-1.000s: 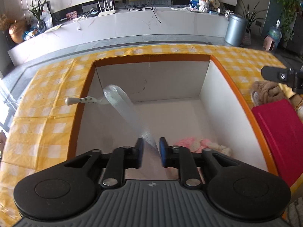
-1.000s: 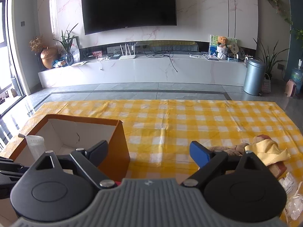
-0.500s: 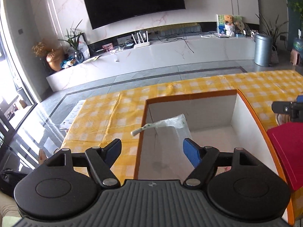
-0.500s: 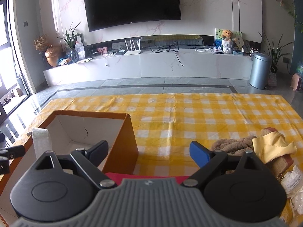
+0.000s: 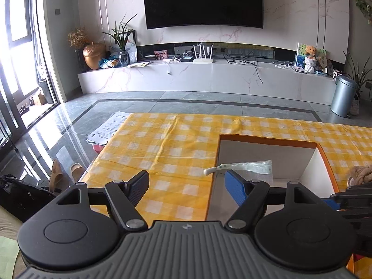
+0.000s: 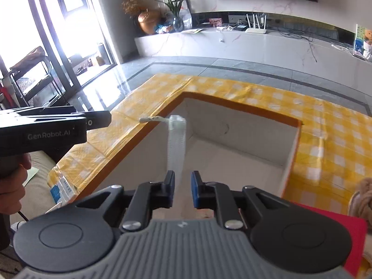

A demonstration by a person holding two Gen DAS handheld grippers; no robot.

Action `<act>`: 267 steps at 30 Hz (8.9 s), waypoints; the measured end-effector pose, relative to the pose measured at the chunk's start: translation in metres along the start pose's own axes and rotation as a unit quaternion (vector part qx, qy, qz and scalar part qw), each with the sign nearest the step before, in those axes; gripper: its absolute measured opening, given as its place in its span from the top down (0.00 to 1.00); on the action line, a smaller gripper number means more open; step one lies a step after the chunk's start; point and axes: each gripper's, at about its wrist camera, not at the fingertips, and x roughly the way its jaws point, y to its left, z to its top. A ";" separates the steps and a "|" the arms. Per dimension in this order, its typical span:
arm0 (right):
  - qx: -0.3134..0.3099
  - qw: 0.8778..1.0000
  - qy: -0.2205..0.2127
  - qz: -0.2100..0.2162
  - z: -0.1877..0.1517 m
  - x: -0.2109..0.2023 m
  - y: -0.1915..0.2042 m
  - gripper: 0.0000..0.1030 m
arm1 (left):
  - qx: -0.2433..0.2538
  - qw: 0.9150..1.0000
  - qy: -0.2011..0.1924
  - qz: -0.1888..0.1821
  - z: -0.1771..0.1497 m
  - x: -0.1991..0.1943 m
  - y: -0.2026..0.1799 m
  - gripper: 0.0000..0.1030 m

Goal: Organize soft objects
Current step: 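Move both open grippers back from the box toward the pile, then reach the right gripper to the clear ribbon-tied bag and grasp it, then grasp the yellow snack bag with the left gripper, then carry the clear bag with the right gripper while the left gripper carries the snack bag to the box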

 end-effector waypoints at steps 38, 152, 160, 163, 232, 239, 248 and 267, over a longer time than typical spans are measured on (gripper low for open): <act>0.037 0.974 -0.132 -0.180 0.016 -0.138 -0.035 0.42 | -0.046 0.995 -0.017 -0.091 0.003 -0.038 -0.012 0.15; 0.374 0.864 -0.021 -0.335 -0.204 -0.209 -0.306 0.62 | 0.268 0.884 0.328 -0.198 -0.115 0.034 -0.470 0.10; 0.383 0.859 -0.009 -0.340 -0.211 -0.207 -0.313 0.62 | 0.248 0.865 0.395 -0.186 -0.132 0.059 -0.490 0.00; 0.385 0.857 -0.009 -0.342 -0.213 -0.208 -0.314 0.62 | 0.261 0.867 0.387 -0.175 -0.137 0.058 -0.498 0.00; 0.386 0.874 -0.043 -0.293 -0.210 -0.213 -0.305 0.61 | 0.224 0.875 0.236 -0.359 -0.096 -0.027 -0.375 0.38; 0.384 0.881 -0.055 -0.269 -0.207 -0.214 -0.301 0.61 | 0.195 0.871 0.245 -0.379 -0.093 -0.025 -0.364 0.38; 0.363 0.892 -0.111 -0.246 -0.194 -0.234 -0.285 0.61 | 0.167 0.866 0.226 -0.413 -0.064 -0.053 -0.330 0.38; 0.290 0.930 -0.226 -0.016 -0.124 -0.236 -0.203 0.61 | -0.027 0.923 0.109 -0.367 0.002 -0.057 -0.143 0.38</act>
